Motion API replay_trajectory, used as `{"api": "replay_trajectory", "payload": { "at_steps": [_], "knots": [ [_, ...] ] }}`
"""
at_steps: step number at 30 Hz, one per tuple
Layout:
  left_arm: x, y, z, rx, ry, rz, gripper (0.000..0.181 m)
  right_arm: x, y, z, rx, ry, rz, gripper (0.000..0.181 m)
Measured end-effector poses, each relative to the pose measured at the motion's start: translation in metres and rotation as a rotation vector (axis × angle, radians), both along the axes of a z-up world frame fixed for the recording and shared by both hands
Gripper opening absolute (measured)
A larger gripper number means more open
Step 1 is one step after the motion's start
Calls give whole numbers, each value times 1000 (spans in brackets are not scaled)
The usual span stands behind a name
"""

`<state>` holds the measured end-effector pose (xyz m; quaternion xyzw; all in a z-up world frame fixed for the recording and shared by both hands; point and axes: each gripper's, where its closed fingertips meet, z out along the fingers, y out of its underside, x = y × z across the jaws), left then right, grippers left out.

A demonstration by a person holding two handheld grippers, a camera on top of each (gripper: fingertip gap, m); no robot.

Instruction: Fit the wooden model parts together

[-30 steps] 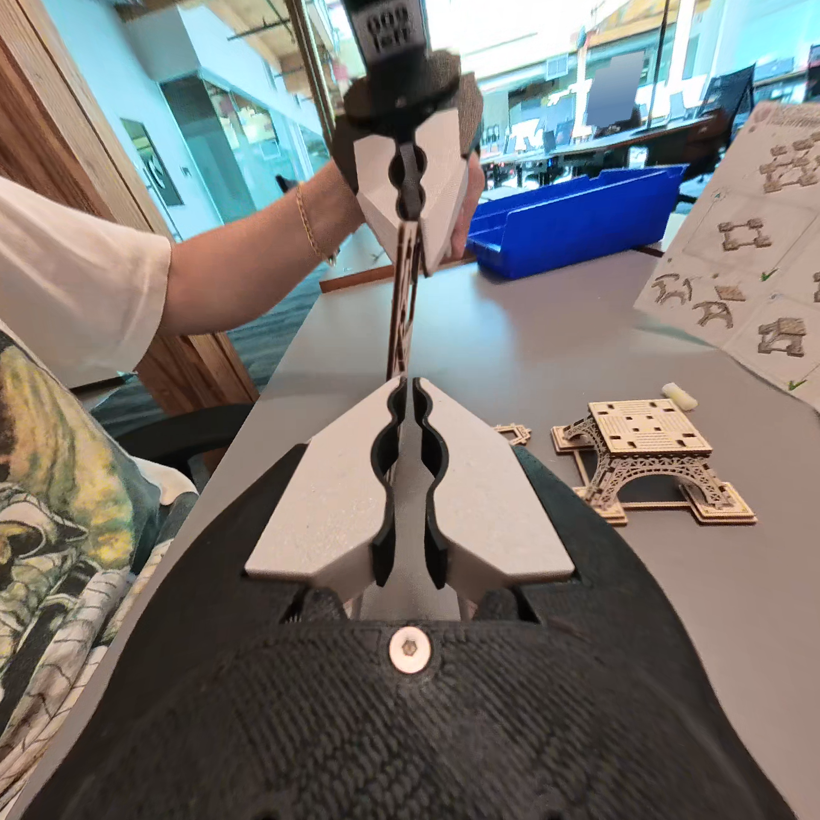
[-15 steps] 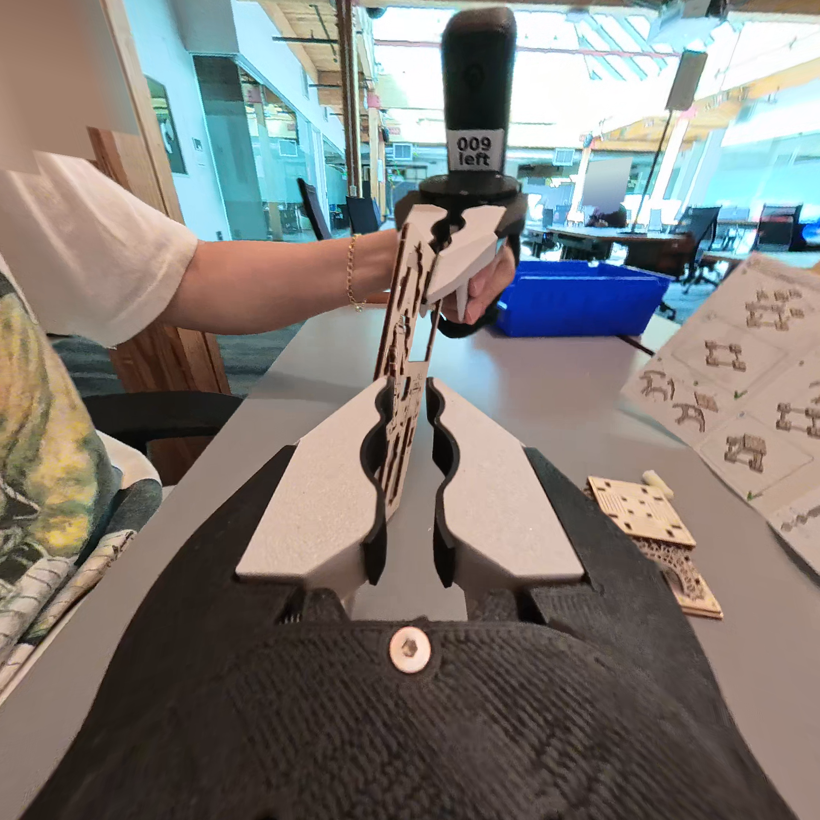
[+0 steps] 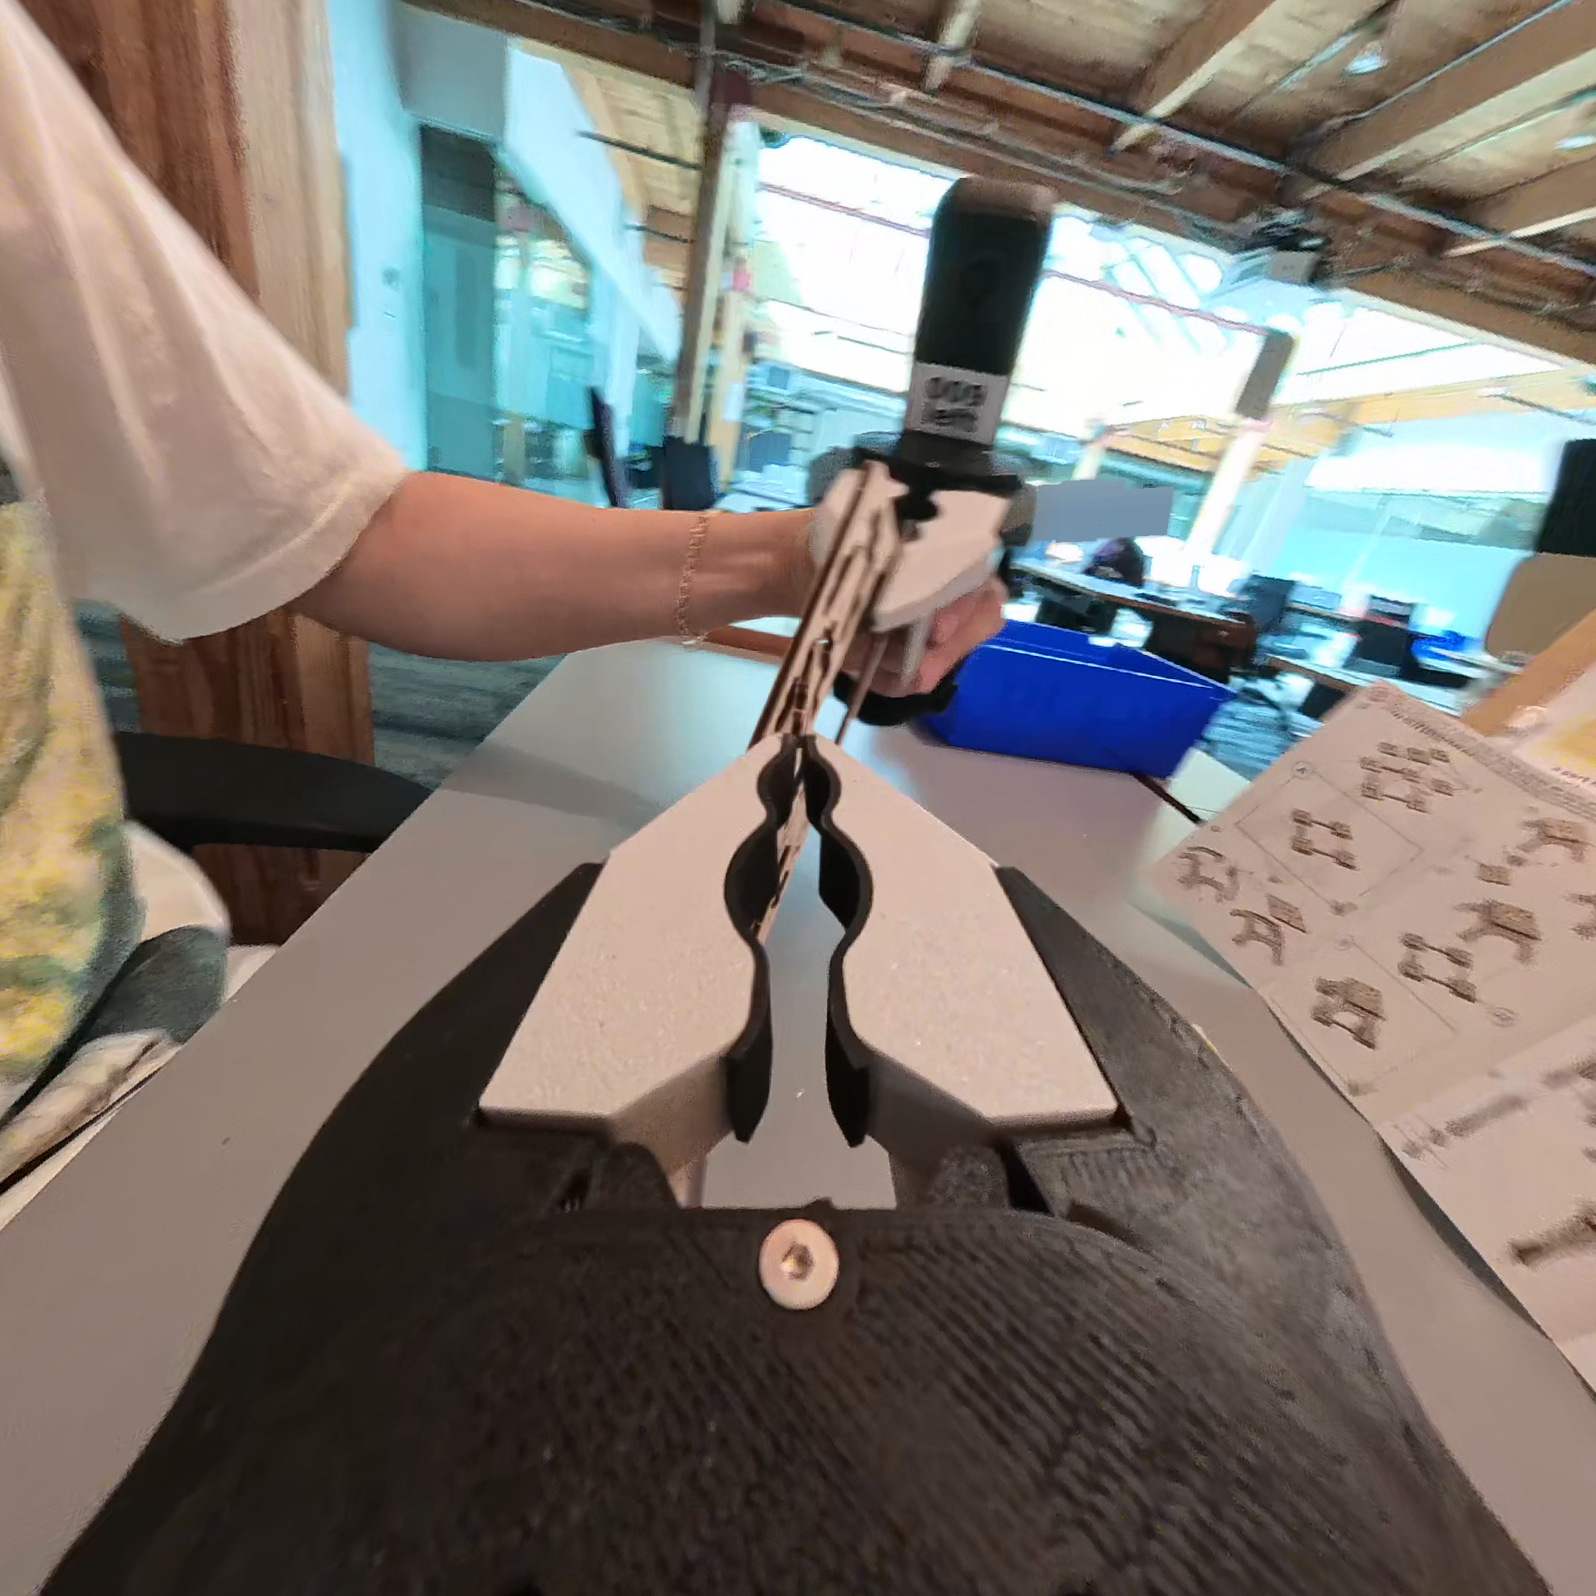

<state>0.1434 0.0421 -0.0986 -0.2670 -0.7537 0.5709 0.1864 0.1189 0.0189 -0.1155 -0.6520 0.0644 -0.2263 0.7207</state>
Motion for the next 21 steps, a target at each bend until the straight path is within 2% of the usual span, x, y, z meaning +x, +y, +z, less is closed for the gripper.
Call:
{"api": "replay_trajectory", "payload": {
  "at_steps": [1, 8, 13, 17, 21],
  "knots": [
    [1, 1, 1, -7, 1, 10, 0, 6, -4, 2, 18, 6, -48, 0],
    [-1, 6, -5, 13, 10, 19, 0, 8, 0, -5, 8, 41, -45, 0],
    [1, 9, -11, 21, 24, 36, 0, 14, 1, -10, -8, 57, -81, 8],
    [1, 8, -11, -11, 30, 39, 0, 3, 3, -6, 29, 28, -5, 13],
    [-2, 7, -7, -34, 31, 25, 0, -5, 3, -1, 57, 26, 55, 10]
  ]
}}
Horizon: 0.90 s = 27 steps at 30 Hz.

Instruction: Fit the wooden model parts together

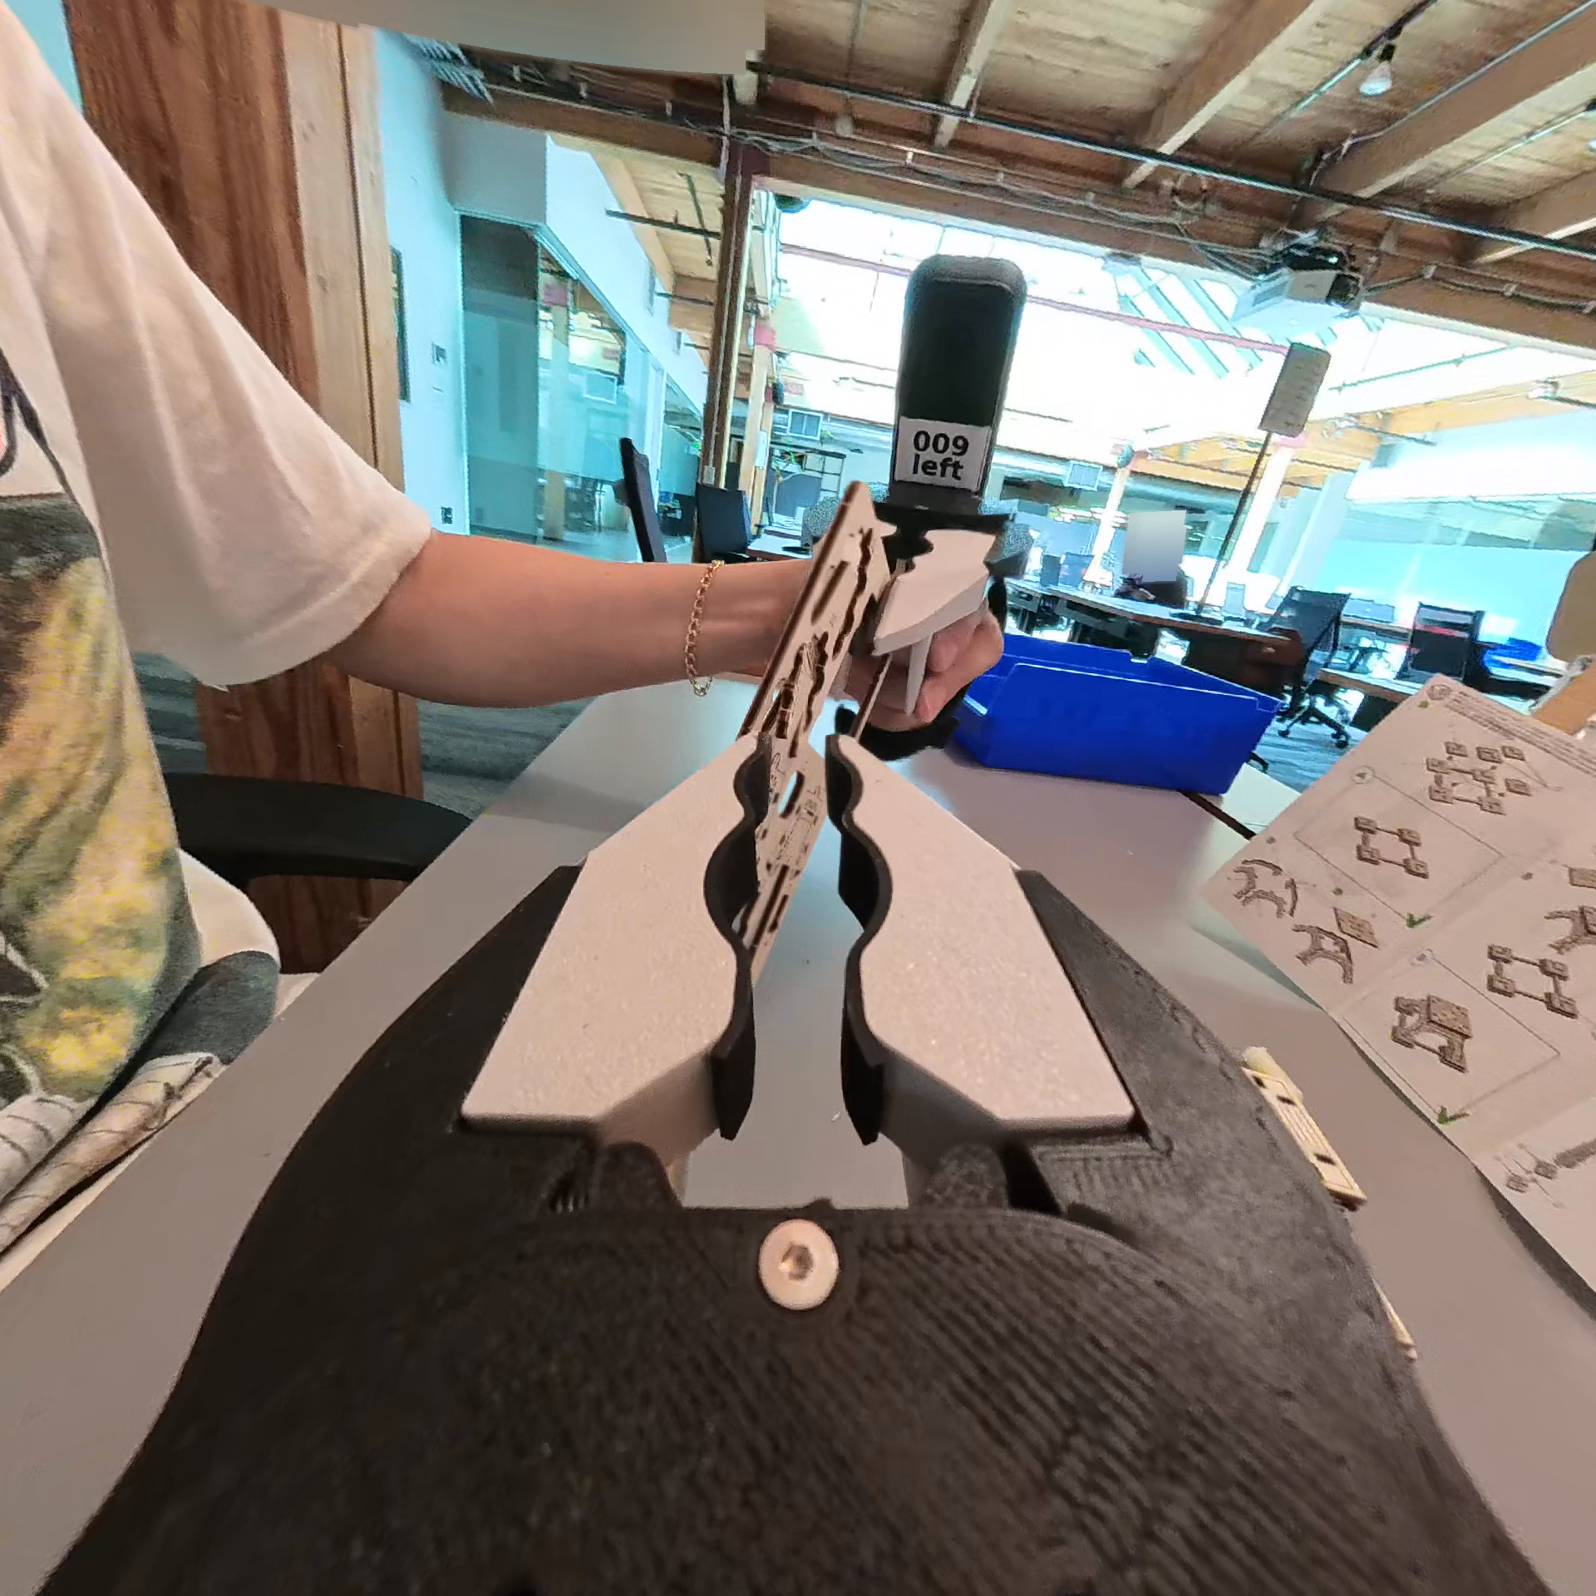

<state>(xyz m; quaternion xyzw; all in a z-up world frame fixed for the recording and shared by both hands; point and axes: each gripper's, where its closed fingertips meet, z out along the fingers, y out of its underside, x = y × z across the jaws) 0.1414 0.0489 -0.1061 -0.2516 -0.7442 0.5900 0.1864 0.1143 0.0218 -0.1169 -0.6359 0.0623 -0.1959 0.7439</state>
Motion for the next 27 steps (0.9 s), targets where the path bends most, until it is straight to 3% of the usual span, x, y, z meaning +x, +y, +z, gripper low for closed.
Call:
{"api": "replay_trajectory", "payload": {
  "at_steps": [14, 19, 27],
  "knots": [
    [0, -9, 4, -2, -3, 42, 3, -6, 1, 11, 52, -77, -29, 13],
    [4, -7, 4, 6, 38, 73, 0, 16, -12, 8, 82, -4, -146, 0],
    [2, -1, -7, 54, 113, 61, 0, 17, -5, -7, 49, 69, -88, 0]
  ]
}}
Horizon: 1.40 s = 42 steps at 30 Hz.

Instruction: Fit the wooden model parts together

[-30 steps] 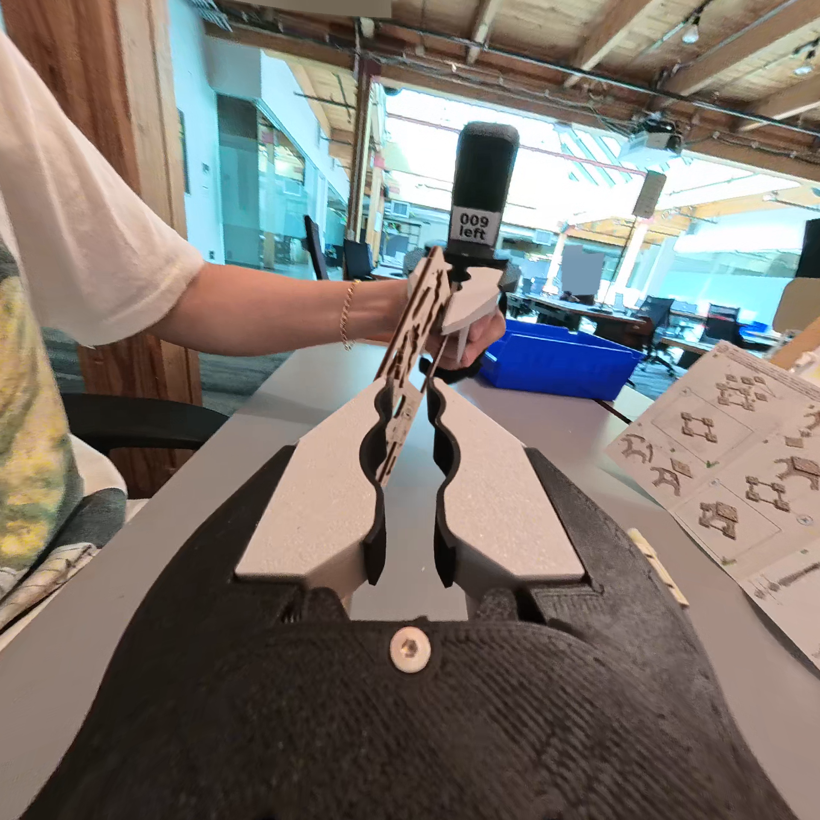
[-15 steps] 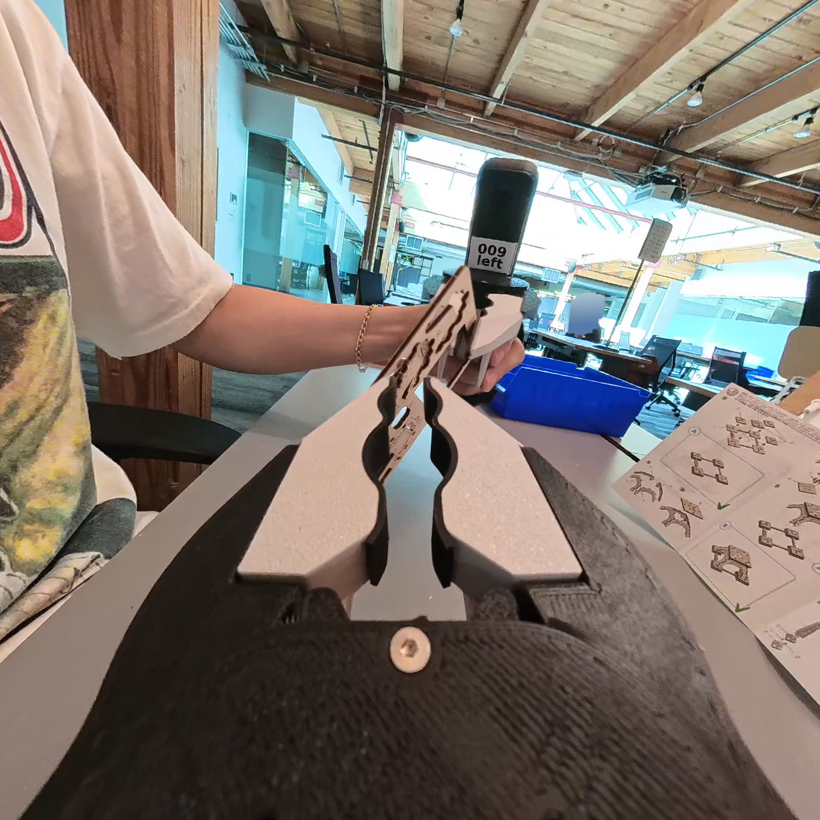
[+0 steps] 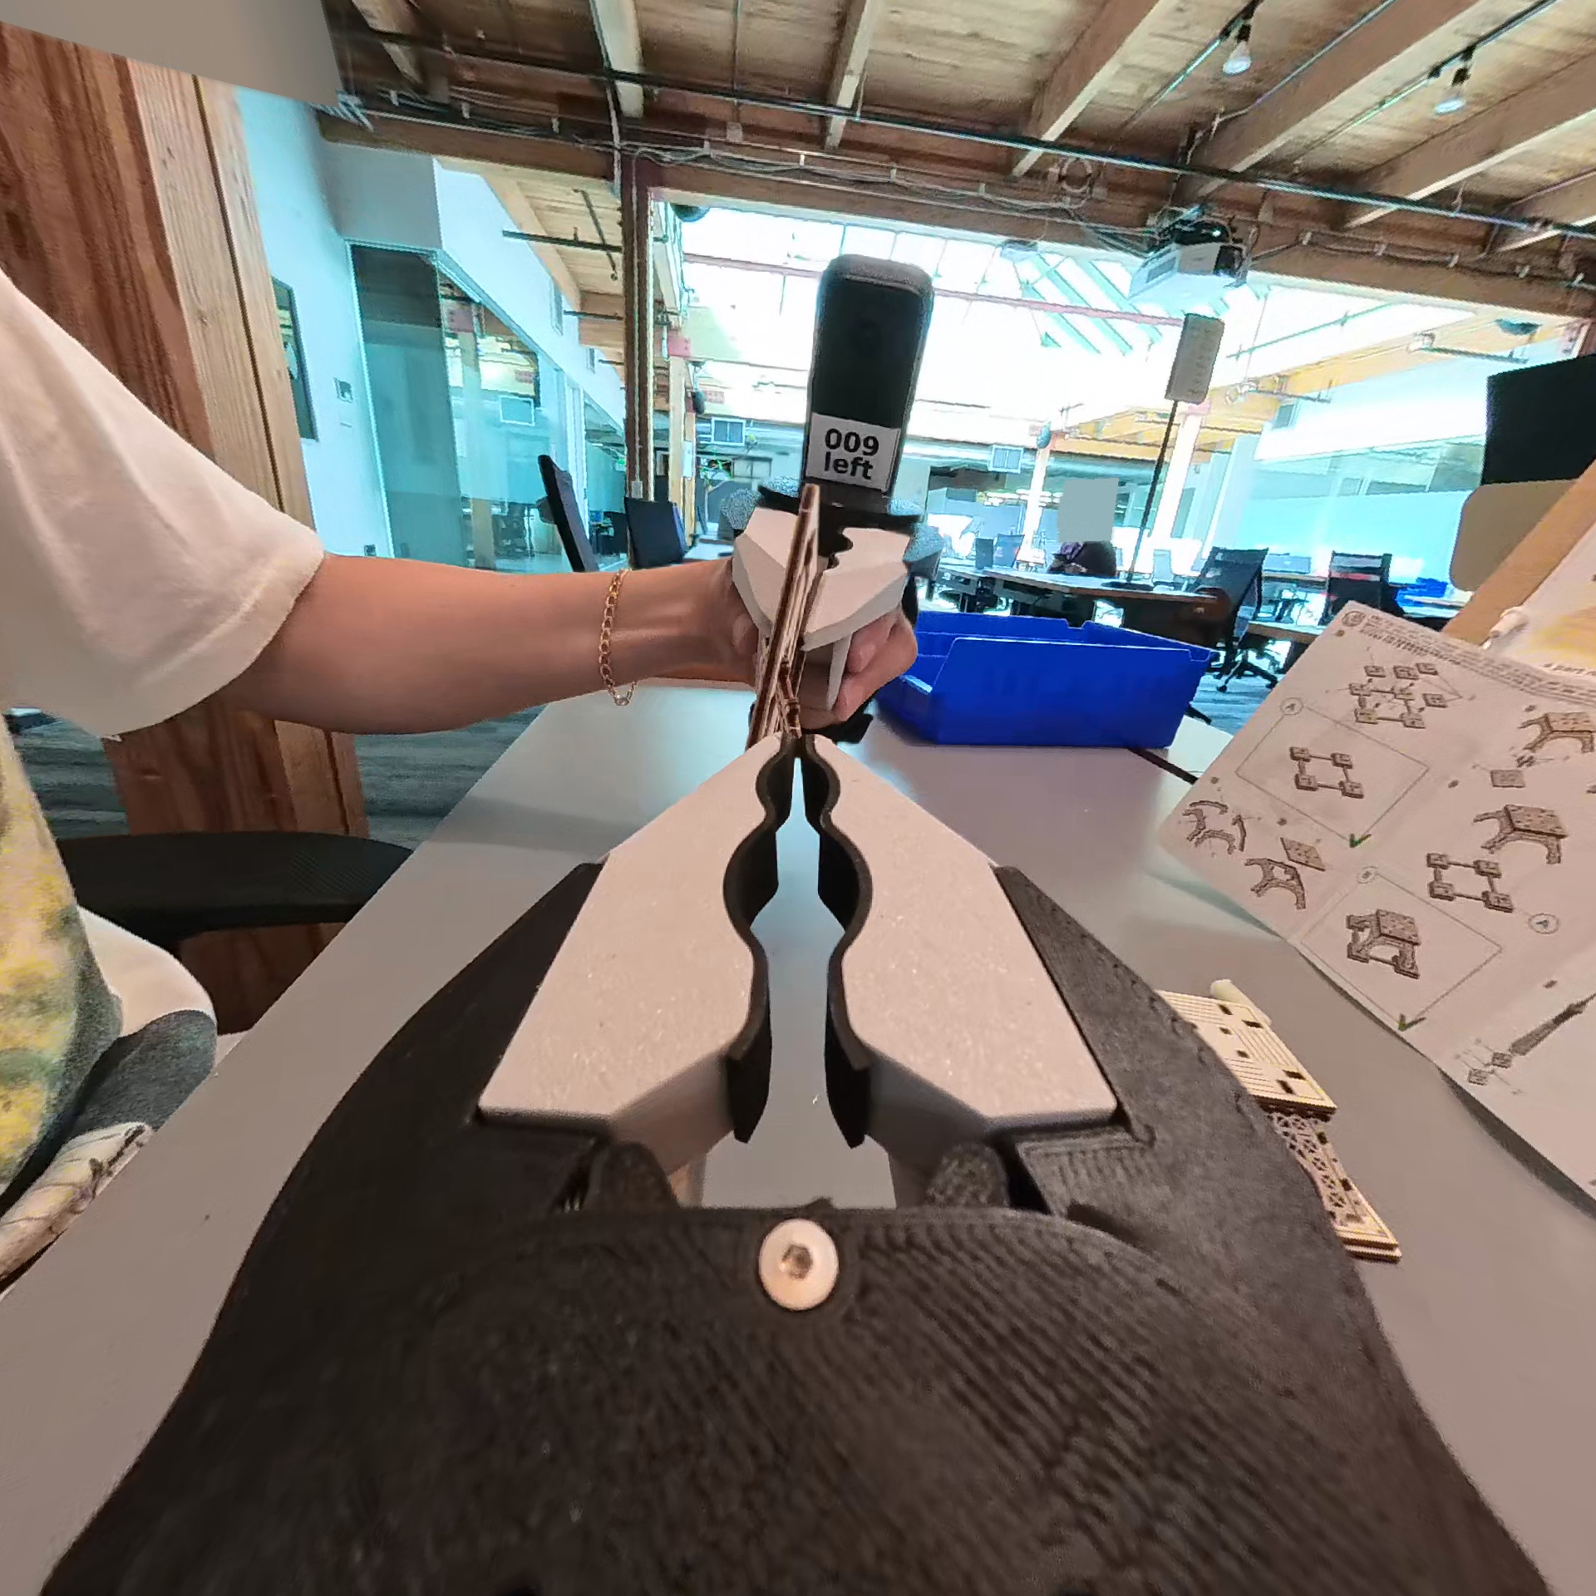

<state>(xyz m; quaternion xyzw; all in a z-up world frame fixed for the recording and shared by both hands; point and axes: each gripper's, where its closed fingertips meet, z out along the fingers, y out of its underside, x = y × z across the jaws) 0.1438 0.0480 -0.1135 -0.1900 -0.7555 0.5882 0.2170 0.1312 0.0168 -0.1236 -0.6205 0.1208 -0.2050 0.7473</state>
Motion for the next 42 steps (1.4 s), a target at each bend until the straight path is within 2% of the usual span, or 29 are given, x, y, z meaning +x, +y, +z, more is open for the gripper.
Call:
{"api": "replay_trajectory", "payload": {
  "at_steps": [4, 7, 8, 13, 16, 20, 25, 30, 34, 38, 42],
  "knots": [
    [-1, 5, 0, -28, 14, -18, 0, -1, 4, 2, 28, 19, 10, 0],
    [-2, 6, 2, -65, -4, -27, 0, -2, 4, 8, 64, -15, 0, 24],
    [-1, 5, 2, -79, -20, -18, 0, -4, 4, 10, 59, -43, -5, 27],
    [-8, 5, 6, -153, -32, -51, 1, -18, 9, 17, 3, -167, 4, 20],
    [-9, 5, 9, -183, -59, -52, 1, -23, 11, 18, -32, -197, 15, 9],
    [-11, 7, 18, -222, -57, -58, 1, -30, 13, 19, -49, -217, 46, 4],
    [-15, 5, 15, -203, -90, -68, 3, -36, 21, 18, -98, -270, 42, 19],
    [-14, 0, 15, -214, -109, -41, 5, -40, 25, 21, -89, -298, 32, 20],
    [-11, -4, 15, -222, -152, 4, 5, -35, 22, 23, -57, -276, -1, 19],
    [-5, -6, 16, -225, -188, 63, 4, -32, 14, 32, 47, -216, 8, 4],
    [-3, -6, 11, -200, -192, 79, 3, -29, 10, 31, 63, -196, 11, 2]
  ]
}}
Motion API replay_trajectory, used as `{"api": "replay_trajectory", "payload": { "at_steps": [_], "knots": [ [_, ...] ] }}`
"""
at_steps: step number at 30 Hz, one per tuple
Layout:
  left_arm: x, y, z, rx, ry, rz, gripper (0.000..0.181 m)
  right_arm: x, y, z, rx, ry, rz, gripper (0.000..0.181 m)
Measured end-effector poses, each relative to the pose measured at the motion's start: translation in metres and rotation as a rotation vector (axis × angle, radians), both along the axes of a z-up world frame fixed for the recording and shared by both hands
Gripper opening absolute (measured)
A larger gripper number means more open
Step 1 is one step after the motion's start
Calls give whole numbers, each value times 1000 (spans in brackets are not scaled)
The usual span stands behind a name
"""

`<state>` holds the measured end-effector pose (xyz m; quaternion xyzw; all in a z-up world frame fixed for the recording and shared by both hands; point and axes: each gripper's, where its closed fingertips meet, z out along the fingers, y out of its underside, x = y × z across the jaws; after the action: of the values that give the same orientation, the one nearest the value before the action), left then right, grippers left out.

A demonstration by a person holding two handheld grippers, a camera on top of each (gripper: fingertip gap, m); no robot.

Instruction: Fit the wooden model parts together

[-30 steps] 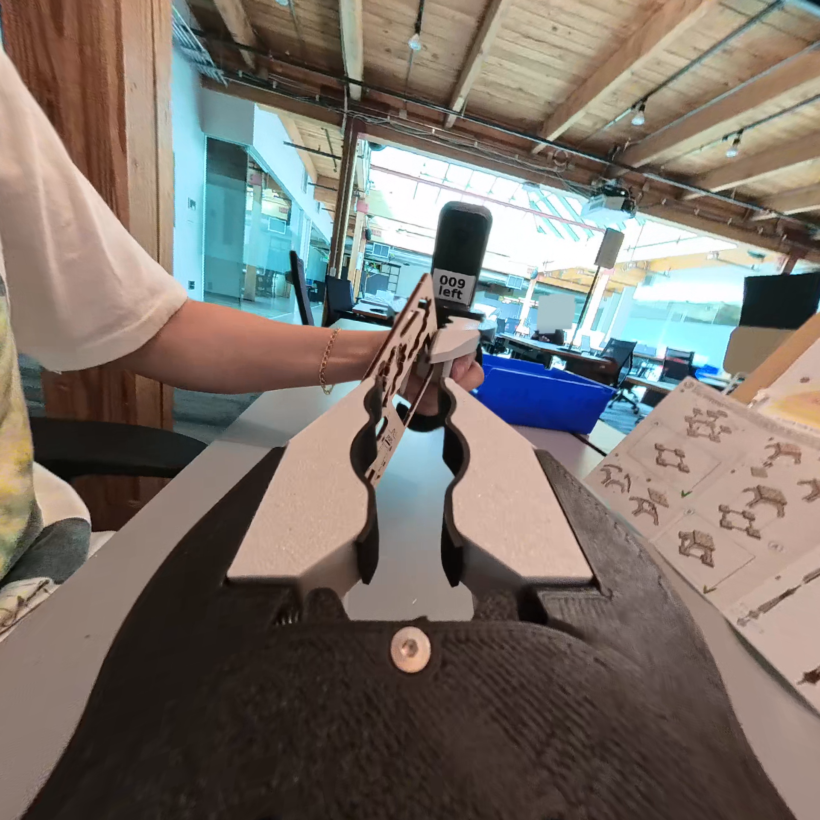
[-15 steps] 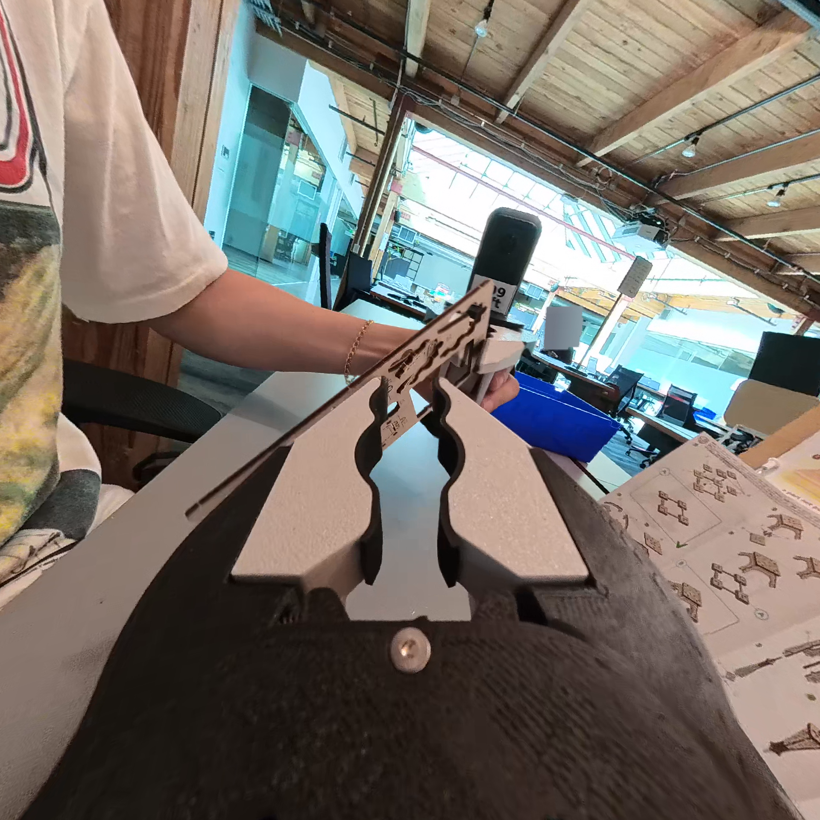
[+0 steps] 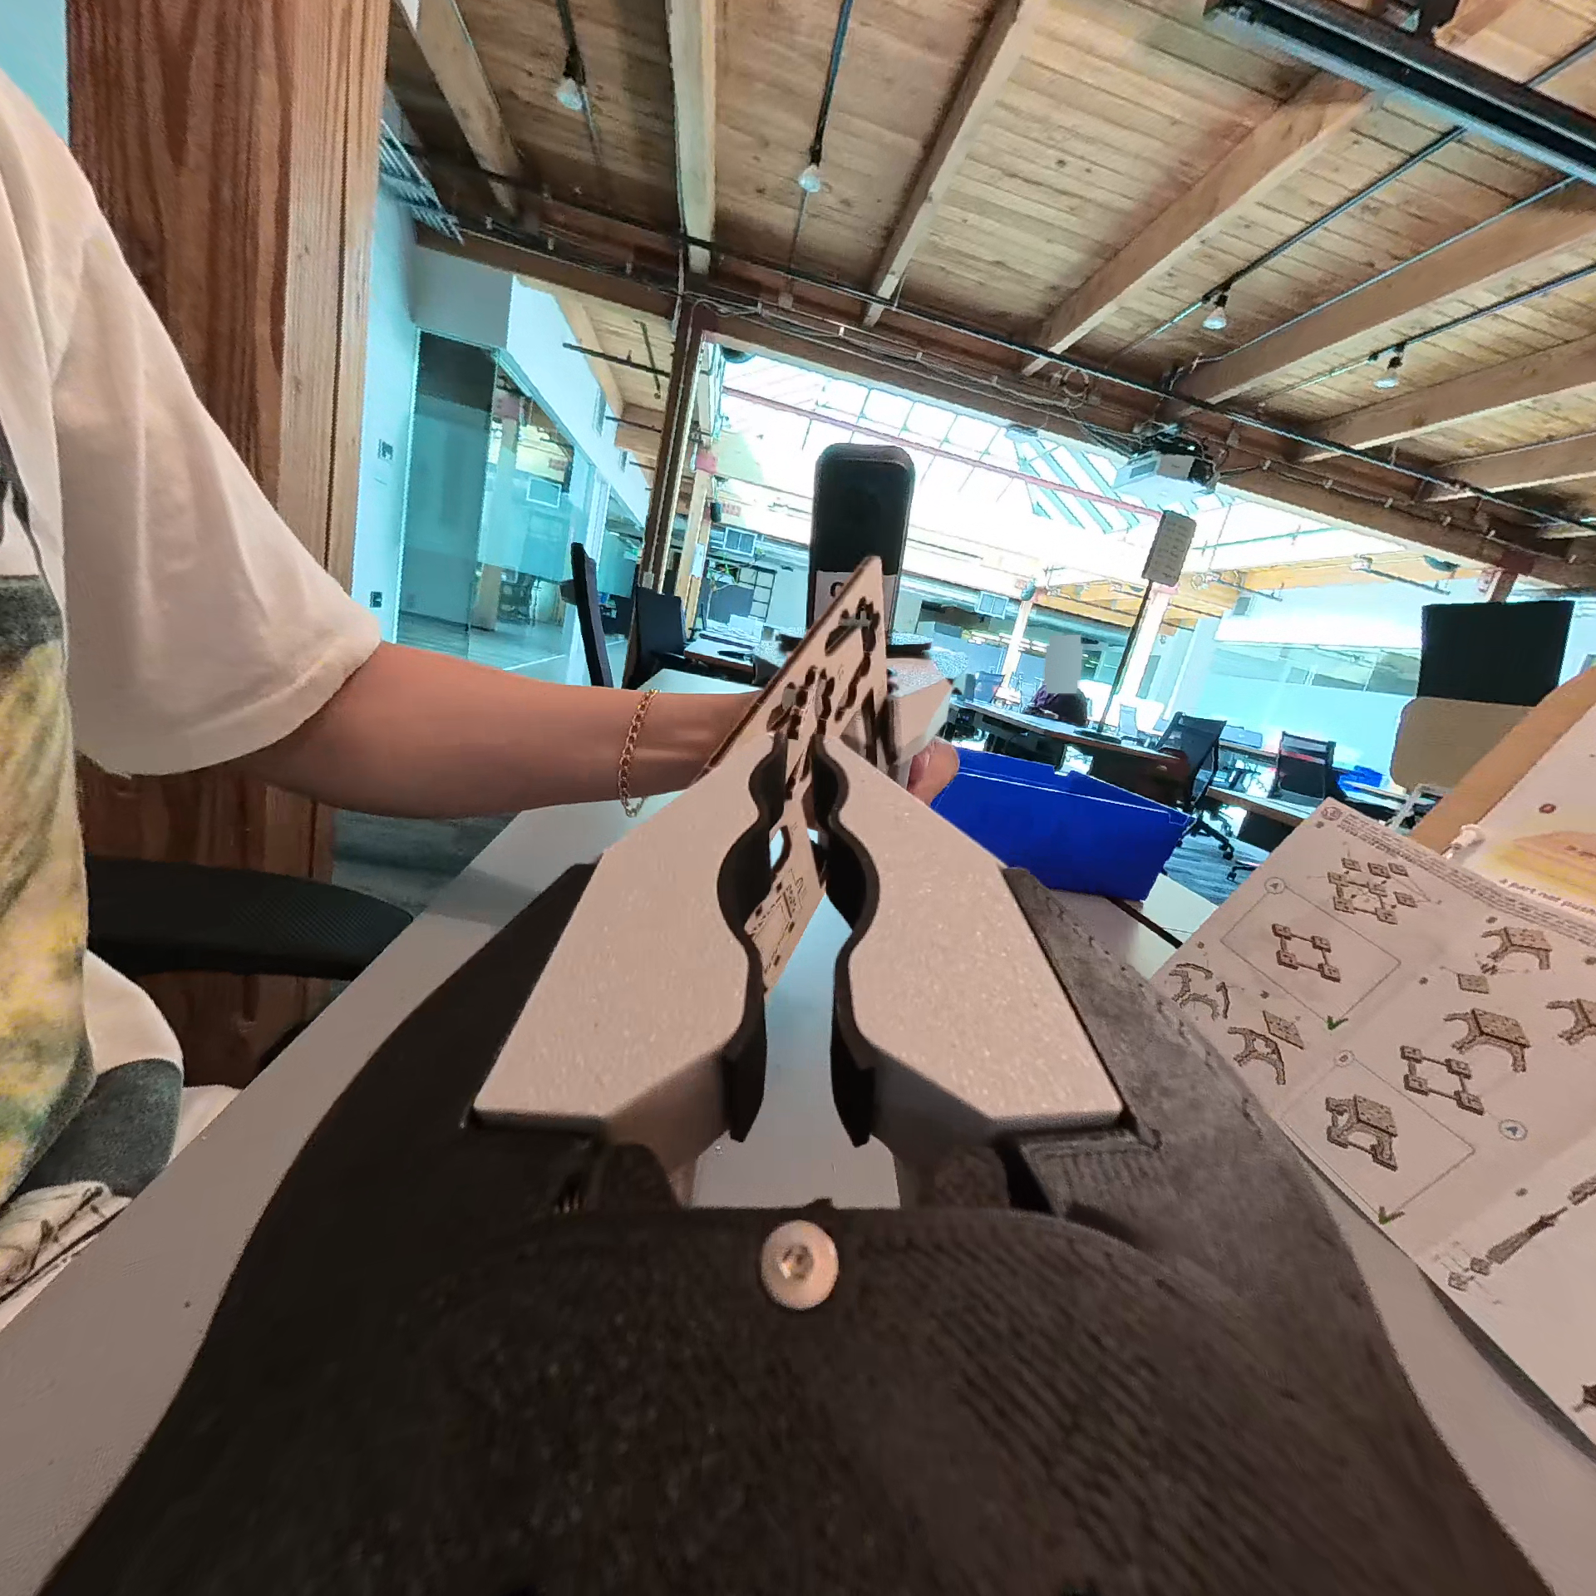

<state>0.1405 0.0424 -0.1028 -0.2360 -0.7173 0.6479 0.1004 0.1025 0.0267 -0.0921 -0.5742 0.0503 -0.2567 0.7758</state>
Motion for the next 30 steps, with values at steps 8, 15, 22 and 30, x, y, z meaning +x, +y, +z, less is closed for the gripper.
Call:
{"api": "replay_trajectory", "payload": {
  "at_steps": [8, 15, 22, 30],
  "knots": [
    [-4, 4, -31, 152, -15, -12, 1, 2, 1, -2, -1, 16, -1, 1],
    [-2, 0, -47, 240, -10, 3, 1, 9, -2, -4, 5, 29, -32, 4],
    [-7, 3, -51, 290, 52, -16, 7, 13, -2, -9, 51, 148, 48, 0],
    [3, 5, -25, 156, 197, 29, 0, 39, -16, -24, 145, 378, 45, 0]
  ]
}}
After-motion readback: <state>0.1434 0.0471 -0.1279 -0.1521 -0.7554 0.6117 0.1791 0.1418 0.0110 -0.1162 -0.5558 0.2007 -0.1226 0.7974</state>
